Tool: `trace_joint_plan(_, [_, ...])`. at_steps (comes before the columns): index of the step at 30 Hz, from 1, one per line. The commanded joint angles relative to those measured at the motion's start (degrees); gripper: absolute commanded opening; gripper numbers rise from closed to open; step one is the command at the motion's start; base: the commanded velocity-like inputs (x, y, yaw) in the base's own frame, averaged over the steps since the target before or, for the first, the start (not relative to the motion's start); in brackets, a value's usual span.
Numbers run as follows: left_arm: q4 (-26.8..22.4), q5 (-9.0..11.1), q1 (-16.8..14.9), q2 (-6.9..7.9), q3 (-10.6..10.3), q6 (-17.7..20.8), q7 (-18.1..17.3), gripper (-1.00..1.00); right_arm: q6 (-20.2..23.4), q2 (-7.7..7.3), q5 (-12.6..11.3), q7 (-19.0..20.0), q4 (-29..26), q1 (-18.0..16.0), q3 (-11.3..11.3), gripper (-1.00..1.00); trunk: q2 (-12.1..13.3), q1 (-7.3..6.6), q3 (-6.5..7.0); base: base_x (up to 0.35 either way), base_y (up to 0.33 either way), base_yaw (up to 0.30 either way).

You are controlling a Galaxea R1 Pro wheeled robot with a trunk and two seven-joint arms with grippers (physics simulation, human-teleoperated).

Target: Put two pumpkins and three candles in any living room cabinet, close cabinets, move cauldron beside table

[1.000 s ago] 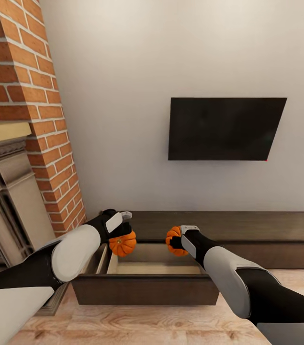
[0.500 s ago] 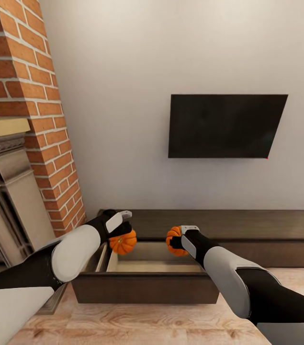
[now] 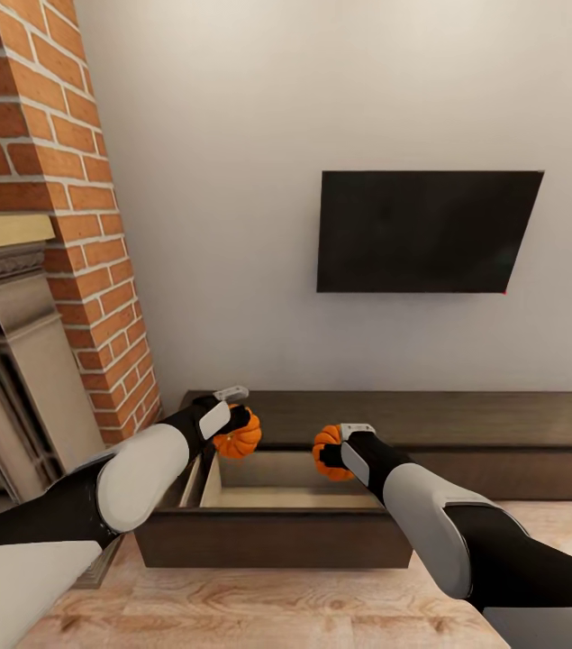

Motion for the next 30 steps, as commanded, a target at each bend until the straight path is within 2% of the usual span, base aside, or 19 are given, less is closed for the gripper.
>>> trace_joint_plan(1, [-0.14,-0.36,0.34,-0.03,0.51,-0.02,0.2,-1.0,0.19,0.03,-0.03,-0.23,-0.13,-0.02,-0.44,-1.0,-0.46,0.22,-0.24,0.0,0.0,0.0])
trace_joint_plan(4, [-0.14,-0.4,1.12,-0.03,0.51,-1.56,0.1,-1.0,-1.6,0.03,-0.03,-0.46,-0.19,-0.02,-0.46,-1.0,-1.66,0.88,-0.78,0.0,0.0,0.0])
trace_joint_plan(5, [-0.14,-0.4,1.23,-0.03,0.51,-1.88,0.06,-1.0,-3.83,0.03,-0.03,-0.63,-0.19,-0.02,-0.49,-1.0,-2.06,1.1,-0.96,0.0,0.0,0.0])
trace_joint_plan(6, [-0.14,-0.41,1.32,-0.03,0.51,-2.16,0.02,-1.0,-8.58,0.03,0.02,-0.88,-0.09,-0.02,-0.52,-1.0,-2.46,1.32,-1.14,0.0,0.0,0.0])
trace_joint_plan(7, [-0.14,-0.41,1.34,-0.03,0.51,-2.22,-0.01,-1.0,-10.35,0.03,0.06,-0.97,-0.03,-0.02,-0.54,-1.0,-2.86,1.54,-1.32,0.0,0.0,0.0])
trace_joint_plan(8, [-0.14,-0.41,1.36,-0.03,0.51,-2.3,-0.05,-1.0,-14.04,0.03,0.14,-1.4,0.13,-0.02,-0.57,-1.0,-3.26,1.76,-1.5,0.0,0.0,0.0])
trace_joint_plan(11, [-0.14,-0.41,1.4,-0.03,0.51,-2.4,-0.09,-1.0,-19.34,0.03,0.27,-3.39,0.84,-0.02,-0.55,-1.0,-4.47,2.42,-2.04,0.0,0.0,0.0])
trace_joint_plan(15, [-0.14,-0.41,1.41,-0.03,0.51,-2.4,-0.06,-1.0,-21.65,0.03,0.31,-5.23,1.99,0.03,-0.57,-1.0,-6.07,3.3,-2.76,0.0,0.0,0.0])
trace_joint_plan(24, [-0.14,-0.39,2.9,-0.03,0.51,-2.7,-0.02,-1.0,-22.2,0.03,0.24,-5.57,3.84,0.14,-0.61,-1.0,-9.68,5.28,-4.37,0.0,0.0,0.0])
trace_joint_plan(30, [-0.14,-0.41,3.15,-0.03,0.51,-5.35,0.03,-1.0,-22.07,0.03,0.17,-5.39,3.9,0.23,-0.62,-1.0,-12.09,6.59,-5.45,0.0,0.0,0.0])
